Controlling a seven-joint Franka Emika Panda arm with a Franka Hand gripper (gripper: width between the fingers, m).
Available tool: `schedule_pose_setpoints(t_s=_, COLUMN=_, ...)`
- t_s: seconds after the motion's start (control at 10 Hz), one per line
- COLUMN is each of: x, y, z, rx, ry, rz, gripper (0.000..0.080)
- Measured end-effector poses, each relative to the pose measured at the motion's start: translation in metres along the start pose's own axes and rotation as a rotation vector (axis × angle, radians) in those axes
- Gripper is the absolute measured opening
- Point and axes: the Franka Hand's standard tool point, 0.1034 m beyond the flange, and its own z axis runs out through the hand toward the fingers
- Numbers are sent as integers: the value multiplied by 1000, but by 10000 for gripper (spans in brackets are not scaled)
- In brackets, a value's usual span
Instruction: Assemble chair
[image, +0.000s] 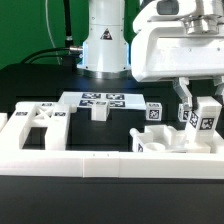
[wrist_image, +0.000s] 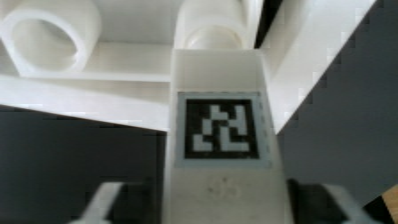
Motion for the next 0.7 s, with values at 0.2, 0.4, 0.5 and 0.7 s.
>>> schedule_pose_setpoints(t_s=0.2, x=2, y=2, z=-4, rx=1, ry=-11, rz=1, gripper=551)
schedule_pose_setpoints(t_s=0.4, x=11, y=4, z=-18, rx=6, ry=-38, rz=2, gripper=643)
schedule_pose_setpoints(t_s=0.5, x=15, y=6, z=-23, rx=7, ry=-50, rz=4, gripper=643)
schedule_pose_setpoints(t_s=0.7, x=26, y=13, z=-31, rx=4, ry=-54, rz=2, gripper=649)
